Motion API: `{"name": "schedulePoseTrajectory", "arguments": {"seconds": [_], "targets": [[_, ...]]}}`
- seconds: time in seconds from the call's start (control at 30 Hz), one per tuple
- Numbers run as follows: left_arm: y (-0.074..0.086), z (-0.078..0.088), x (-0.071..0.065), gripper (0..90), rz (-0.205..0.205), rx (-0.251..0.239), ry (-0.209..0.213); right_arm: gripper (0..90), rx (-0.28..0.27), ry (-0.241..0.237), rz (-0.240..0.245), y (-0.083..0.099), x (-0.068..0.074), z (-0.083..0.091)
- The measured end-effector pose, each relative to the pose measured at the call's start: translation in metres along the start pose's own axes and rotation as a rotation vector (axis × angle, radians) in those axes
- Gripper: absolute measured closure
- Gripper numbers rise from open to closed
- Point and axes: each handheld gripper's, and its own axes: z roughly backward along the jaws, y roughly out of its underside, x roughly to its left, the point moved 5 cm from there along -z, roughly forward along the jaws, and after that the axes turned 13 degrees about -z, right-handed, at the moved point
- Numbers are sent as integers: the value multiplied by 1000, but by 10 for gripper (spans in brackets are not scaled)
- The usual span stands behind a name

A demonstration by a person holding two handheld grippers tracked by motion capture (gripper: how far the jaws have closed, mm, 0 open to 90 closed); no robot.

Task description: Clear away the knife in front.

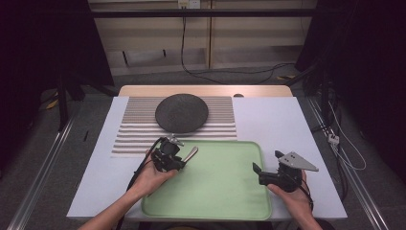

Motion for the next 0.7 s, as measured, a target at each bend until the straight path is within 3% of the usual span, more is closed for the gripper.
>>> {"name": "schedulePoseTrajectory", "arguments": {"seconds": [0.1,0.13,0.17,0.23,0.37,0.43,0.53,0.6,0.7], "targets": [[-2,3,0,605,-8,-47,5,67,1,0,-5,0,-1,0],[-2,4,1,510,-7,-66,-5,67,1,2,-5,0,-1,0],[-3,6,3,510,-8,-81,-12,67,1,2,-5,0,-1,0],[-4,8,6,357,1,-105,-21,67,0,0,-4,0,-2,0],[-2,13,10,303,42,-164,13,67,-1,-3,-5,0,-1,1],[-3,18,12,195,42,-198,10,67,-2,-3,-6,0,-2,2],[-6,26,13,151,44,-258,3,66,-1,-3,-10,0,-2,2],[-8,29,11,164,55,-268,14,66,-1,-4,-11,0,-2,1],[-13,28,6,137,2,-281,27,66,1,-4,-11,1,-2,1]]}}
